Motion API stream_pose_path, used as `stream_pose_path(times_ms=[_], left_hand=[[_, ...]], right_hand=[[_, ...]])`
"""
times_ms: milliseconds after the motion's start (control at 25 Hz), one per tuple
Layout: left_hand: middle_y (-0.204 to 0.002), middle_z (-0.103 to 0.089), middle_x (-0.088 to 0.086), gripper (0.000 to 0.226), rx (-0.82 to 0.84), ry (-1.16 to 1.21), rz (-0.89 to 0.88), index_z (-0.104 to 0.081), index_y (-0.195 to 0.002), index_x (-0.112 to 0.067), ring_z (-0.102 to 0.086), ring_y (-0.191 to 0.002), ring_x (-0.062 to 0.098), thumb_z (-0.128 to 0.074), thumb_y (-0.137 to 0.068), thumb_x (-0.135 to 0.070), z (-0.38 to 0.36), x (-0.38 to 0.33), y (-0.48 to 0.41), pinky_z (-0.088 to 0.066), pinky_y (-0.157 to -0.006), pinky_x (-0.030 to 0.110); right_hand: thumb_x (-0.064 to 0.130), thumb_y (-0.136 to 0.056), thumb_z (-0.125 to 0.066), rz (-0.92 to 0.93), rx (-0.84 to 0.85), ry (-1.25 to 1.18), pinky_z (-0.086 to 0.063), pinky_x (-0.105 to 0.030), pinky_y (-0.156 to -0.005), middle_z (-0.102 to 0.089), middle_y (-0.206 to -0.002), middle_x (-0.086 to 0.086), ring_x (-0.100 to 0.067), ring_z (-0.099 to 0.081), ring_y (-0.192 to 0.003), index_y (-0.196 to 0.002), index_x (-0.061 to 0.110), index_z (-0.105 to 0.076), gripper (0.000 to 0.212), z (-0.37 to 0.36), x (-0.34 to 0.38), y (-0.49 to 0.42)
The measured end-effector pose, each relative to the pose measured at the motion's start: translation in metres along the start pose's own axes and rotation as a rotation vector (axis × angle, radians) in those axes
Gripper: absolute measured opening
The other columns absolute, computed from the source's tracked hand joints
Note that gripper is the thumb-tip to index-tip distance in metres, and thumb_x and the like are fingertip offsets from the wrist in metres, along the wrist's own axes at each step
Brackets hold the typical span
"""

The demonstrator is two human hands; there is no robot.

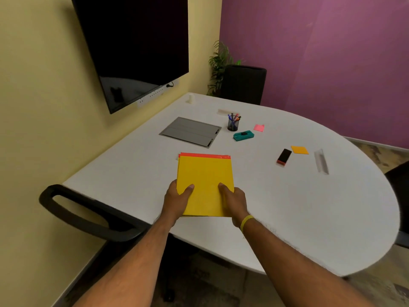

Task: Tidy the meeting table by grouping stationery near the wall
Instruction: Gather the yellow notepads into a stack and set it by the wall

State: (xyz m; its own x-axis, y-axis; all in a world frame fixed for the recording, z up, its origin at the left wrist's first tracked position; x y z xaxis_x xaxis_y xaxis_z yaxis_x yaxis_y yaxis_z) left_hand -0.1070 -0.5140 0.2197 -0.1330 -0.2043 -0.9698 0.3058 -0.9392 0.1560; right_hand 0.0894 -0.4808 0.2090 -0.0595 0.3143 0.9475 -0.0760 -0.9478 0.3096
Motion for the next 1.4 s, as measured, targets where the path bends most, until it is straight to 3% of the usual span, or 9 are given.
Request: stream_pose_path(times_ms=[160, 440, 640, 840, 1000, 1160, 1400], left_hand=[[-0.144, -0.040, -0.002, 0.076, 0.072, -0.030, -0.014, -0.012, -0.155, -0.025, -0.047, -0.126, 0.026, -0.058, -0.096, -0.032, 0.060, -0.002, -0.011, -0.044, -0.094, 0.037], [-0.153, -0.035, 0.006, 0.072, 0.151, -0.103, -0.053, -0.012, -0.155, -0.026, -0.045, -0.130, 0.030, -0.055, -0.097, -0.029, 0.126, -0.006, -0.079, -0.046, -0.095, 0.039], [-0.152, -0.039, 0.002, 0.072, 0.133, -0.052, 0.015, -0.018, -0.154, -0.029, -0.047, -0.127, 0.025, -0.059, -0.095, -0.030, 0.170, 0.010, -0.155, -0.047, -0.094, 0.038], [-0.137, -0.048, -0.001, 0.059, 0.111, -0.007, 0.053, -0.030, -0.150, -0.025, -0.052, -0.115, 0.020, -0.057, -0.097, -0.024, 0.212, 0.015, -0.213, -0.046, -0.092, 0.036], [-0.149, -0.044, 0.003, 0.068, 0.149, -0.054, 0.088, -0.026, -0.153, -0.026, -0.049, -0.129, 0.026, -0.061, -0.094, -0.028, 0.240, 0.032, -0.266, -0.045, -0.105, 0.047], [-0.151, -0.040, 0.002, 0.069, 0.216, -0.085, 0.116, -0.023, -0.153, -0.024, -0.046, -0.130, 0.024, -0.060, -0.095, -0.026, 0.261, 0.053, -0.323, -0.044, -0.104, 0.041], [-0.144, -0.048, 0.002, 0.068, 0.367, -0.090, 0.128, -0.028, -0.152, -0.025, -0.052, -0.125, 0.025, -0.062, -0.093, -0.028, 0.283, 0.091, -0.433, -0.049, -0.097, 0.039]], right_hand=[[0.042, -0.092, -0.062, -0.019, -0.056, 0.017, -0.047, -0.040, -0.080, -0.061, -0.113, -0.009, -0.028, -0.059, -0.096, -0.113, 0.011, -0.055, 0.039, -0.062, 0.006, 0.016], [0.052, -0.089, -0.061, 0.073, -0.024, 0.248, -0.049, -0.036, -0.080, -0.054, -0.112, -0.003, -0.023, -0.057, -0.098, -0.113, 0.017, -0.045, 0.045, -0.138, 0.016, -0.006], [0.063, -0.081, -0.063, 0.127, 0.093, 0.225, -0.059, -0.041, -0.079, -0.062, -0.118, -0.003, -0.022, -0.064, -0.097, -0.120, 0.017, -0.051, 0.062, -0.201, 0.025, -0.063], [0.035, -0.094, -0.060, -0.121, 0.345, -0.207, -0.060, -0.043, -0.074, -0.062, -0.125, -0.010, -0.034, -0.063, -0.107, -0.130, 0.018, -0.051, 0.041, -0.260, 0.039, -0.099], [0.023, -0.095, -0.062, -0.177, 0.397, -0.191, -0.060, -0.039, -0.069, -0.062, -0.124, -0.012, -0.035, -0.070, -0.097, -0.134, 0.016, -0.045, 0.043, -0.300, 0.032, -0.124], [0.017, -0.093, -0.064, -0.209, 0.324, -0.195, -0.057, -0.033, -0.061, -0.061, -0.124, -0.013, -0.035, -0.073, -0.085, -0.136, 0.014, -0.041, 0.048, -0.345, 0.019, -0.157], [0.013, -0.092, -0.065, -0.230, 0.152, -0.247, -0.057, -0.033, -0.061, -0.059, -0.126, -0.012, -0.036, -0.068, -0.090, -0.136, 0.015, -0.043, 0.050, -0.408, 0.014, -0.214]])
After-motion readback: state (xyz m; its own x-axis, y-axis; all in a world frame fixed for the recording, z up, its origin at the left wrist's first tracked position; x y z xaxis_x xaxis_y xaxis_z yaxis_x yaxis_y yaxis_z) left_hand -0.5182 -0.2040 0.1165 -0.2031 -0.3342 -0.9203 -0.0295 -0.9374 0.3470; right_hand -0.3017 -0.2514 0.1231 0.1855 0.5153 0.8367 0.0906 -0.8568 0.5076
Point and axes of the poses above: each hand's wrist, its own y-axis away from the middle knuckle, its own z-axis out of the back of the hand, x = y × z, the point moved 4 cm from there along -y, towards the middle knuckle
